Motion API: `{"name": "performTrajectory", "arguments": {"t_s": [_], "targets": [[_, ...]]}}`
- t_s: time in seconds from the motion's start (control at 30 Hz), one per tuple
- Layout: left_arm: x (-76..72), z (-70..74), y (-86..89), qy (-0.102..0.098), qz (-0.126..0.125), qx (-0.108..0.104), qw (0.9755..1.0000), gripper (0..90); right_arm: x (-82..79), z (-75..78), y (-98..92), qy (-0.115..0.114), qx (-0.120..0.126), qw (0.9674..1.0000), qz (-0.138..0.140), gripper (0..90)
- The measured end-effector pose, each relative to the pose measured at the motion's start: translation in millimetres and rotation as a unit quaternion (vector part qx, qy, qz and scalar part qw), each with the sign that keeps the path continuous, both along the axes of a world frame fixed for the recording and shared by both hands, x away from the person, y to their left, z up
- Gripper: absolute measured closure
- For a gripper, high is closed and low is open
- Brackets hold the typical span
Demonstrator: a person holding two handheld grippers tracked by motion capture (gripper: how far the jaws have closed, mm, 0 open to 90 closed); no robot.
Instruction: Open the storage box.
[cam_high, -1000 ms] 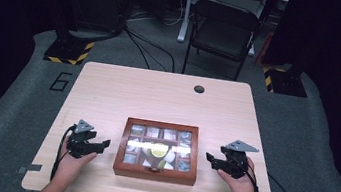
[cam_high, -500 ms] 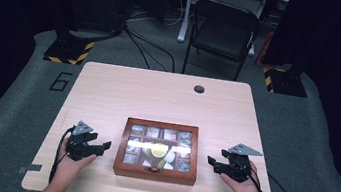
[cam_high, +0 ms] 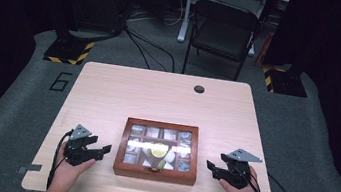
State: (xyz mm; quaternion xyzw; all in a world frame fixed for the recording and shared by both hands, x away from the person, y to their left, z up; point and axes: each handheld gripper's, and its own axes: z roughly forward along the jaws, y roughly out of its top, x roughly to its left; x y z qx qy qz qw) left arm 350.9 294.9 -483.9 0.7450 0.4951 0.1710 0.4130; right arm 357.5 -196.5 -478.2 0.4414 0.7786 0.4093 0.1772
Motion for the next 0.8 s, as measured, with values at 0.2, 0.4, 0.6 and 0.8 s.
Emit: {"name": "performTrajectory", "arguments": {"t_s": [0.2,0.4,0.6,0.8], "targets": [[-5.5,1.6,-3.4,-0.001,-0.007,-0.002,1.0,30.0,-5.7,1.3,2.1,-0.006,0.004,0.9999,0.007,35.2],[-11.9,4.0,-6.2,0.0,-0.018,-0.006,0.9998,32.3,-12.9,1.4,5.0,-0.01,0.007,0.9998,0.017,38.8],[-20.0,6.2,-8.1,-0.003,-0.021,-0.012,0.9997,32.2,-20.4,2.3,9.4,-0.013,0.009,0.9994,0.031,39.0],[-28.6,8.0,-12.8,-0.009,-0.03,-0.012,0.9994,32.9,-31.1,4.9,11.5,-0.015,0.02,0.9991,0.035,37.4]]}}
